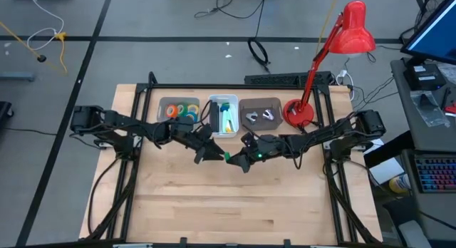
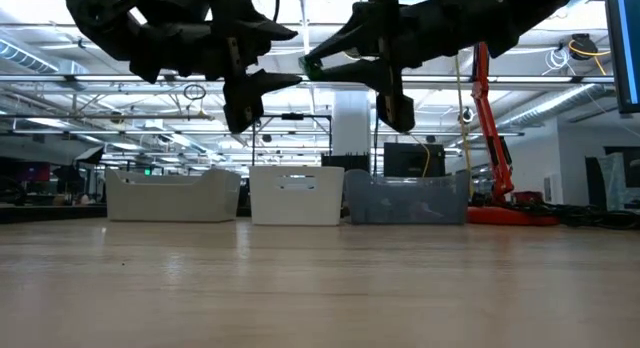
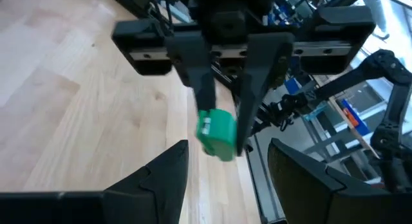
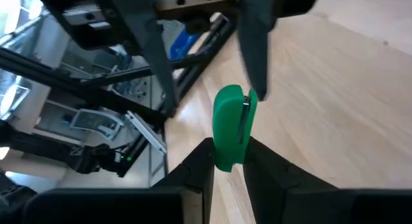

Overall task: Pick and place Stapler, Stapler remover, tape
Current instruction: Put the green stapler into the white bin

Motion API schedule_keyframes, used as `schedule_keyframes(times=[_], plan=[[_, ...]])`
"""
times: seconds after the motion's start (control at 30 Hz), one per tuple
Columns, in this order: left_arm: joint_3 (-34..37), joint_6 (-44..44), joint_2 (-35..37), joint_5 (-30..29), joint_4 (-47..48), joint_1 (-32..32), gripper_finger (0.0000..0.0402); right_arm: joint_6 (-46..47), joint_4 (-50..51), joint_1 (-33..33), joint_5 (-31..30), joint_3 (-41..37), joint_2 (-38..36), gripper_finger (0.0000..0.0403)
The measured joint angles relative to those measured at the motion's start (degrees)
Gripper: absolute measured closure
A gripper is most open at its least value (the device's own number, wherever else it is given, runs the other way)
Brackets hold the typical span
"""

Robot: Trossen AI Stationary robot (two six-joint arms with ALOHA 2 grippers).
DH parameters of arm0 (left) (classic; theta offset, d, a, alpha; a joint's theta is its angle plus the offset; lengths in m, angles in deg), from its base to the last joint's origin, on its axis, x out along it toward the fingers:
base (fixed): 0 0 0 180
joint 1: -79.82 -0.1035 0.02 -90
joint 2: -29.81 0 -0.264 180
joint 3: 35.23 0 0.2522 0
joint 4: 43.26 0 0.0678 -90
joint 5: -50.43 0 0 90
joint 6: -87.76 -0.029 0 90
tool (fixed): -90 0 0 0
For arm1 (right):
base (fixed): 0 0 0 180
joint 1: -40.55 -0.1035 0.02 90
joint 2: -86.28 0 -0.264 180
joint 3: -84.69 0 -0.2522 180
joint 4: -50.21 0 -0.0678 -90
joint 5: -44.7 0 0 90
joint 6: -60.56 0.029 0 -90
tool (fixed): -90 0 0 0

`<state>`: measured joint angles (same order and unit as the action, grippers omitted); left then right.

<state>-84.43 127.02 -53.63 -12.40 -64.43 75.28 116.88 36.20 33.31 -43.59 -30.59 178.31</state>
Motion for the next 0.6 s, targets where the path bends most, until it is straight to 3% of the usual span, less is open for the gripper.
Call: schedule_keyframes(times=[0.6], plan=[[-0.42,0.96,0.04,-4.59,-2.91,0.0,0.019,-0.48,-5.43,1.74,-0.08,0.04,-0.04,0.0342]])
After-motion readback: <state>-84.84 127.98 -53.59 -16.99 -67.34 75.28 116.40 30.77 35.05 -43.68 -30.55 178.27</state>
